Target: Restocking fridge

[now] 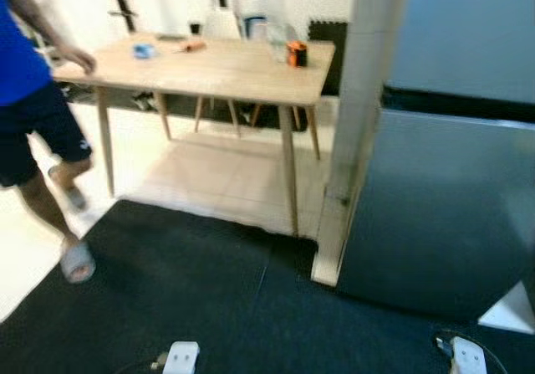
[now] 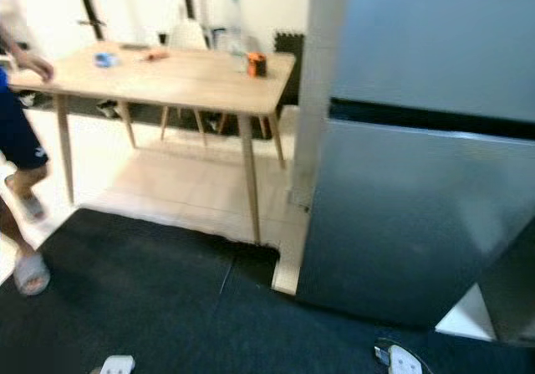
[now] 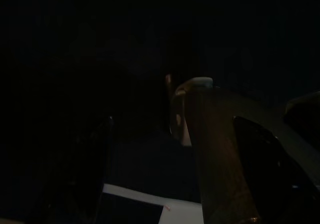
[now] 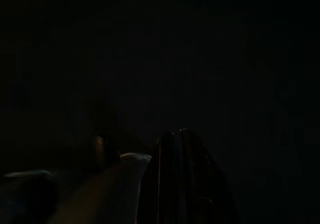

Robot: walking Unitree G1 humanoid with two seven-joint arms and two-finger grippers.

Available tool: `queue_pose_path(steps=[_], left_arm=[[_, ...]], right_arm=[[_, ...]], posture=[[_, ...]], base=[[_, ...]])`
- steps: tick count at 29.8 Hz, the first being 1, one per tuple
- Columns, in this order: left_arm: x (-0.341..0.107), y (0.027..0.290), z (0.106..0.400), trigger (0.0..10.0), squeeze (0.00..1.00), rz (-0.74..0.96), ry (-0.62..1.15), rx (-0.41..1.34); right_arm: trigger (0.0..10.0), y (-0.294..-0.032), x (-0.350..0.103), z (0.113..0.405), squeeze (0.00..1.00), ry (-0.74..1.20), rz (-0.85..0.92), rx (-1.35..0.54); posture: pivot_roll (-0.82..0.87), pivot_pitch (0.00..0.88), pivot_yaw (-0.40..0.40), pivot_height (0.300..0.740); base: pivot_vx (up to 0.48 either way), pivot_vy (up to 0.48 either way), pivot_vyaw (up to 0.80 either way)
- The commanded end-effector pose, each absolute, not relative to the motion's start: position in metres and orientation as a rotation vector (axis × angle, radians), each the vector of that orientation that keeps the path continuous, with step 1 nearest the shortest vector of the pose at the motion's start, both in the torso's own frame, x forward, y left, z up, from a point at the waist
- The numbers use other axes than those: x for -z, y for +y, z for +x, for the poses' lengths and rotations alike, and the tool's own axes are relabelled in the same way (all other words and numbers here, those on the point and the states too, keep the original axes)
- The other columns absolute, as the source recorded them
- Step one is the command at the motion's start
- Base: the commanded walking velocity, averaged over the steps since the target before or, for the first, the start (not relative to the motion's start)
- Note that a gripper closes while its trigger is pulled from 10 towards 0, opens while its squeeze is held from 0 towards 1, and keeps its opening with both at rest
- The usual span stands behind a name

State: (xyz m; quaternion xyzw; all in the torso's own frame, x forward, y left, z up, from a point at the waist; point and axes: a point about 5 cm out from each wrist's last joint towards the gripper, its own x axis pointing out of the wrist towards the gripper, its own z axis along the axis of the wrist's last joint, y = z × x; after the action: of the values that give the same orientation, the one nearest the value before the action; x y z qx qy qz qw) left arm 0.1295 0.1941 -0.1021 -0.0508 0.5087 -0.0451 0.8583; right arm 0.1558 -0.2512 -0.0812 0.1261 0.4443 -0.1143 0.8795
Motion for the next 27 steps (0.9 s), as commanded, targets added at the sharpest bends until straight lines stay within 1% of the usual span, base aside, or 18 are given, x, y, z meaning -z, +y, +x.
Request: queue_pose_path(steps=[1,11,21,27], left_arm=[[0.1000,0.1944,0.1355,10.0,0.00,-0.093,1.054,0.108],[0.1000,0.1946,0.1355,10.0,0.00,-0.087,1.057,0.116],[0.1004,0.1964,0.1344,10.0,0.00,-0.081,1.062,0.095],[0.1007,0.1961,0.1337,10.0,0.00,-0.082,1.065,0.095]], right_arm=[[10.0,-0.2542,0.0841,0.1473,0.00,0.957,0.245,0.263],[10.0,-0.2539,0.0845,0.1469,0.00,0.967,0.229,0.260],[10.0,-0.2509,0.0867,0.1444,0.00,0.997,0.190,0.244],[10.0,-0.2487,0.0892,0.1401,0.00,1.034,0.133,0.213]], posture=[[-0.07,0.003,-0.026,0.740],[-0.07,0.000,-0.025,0.740],[-0.07,0.000,-0.025,0.740],[-0.07,0.005,-0.023,0.740]], base=[[0.000,0.000,0.00],[0.235,0.000,0.00],[0.000,0.000,0.00],[0.000,0.000,0.00]])
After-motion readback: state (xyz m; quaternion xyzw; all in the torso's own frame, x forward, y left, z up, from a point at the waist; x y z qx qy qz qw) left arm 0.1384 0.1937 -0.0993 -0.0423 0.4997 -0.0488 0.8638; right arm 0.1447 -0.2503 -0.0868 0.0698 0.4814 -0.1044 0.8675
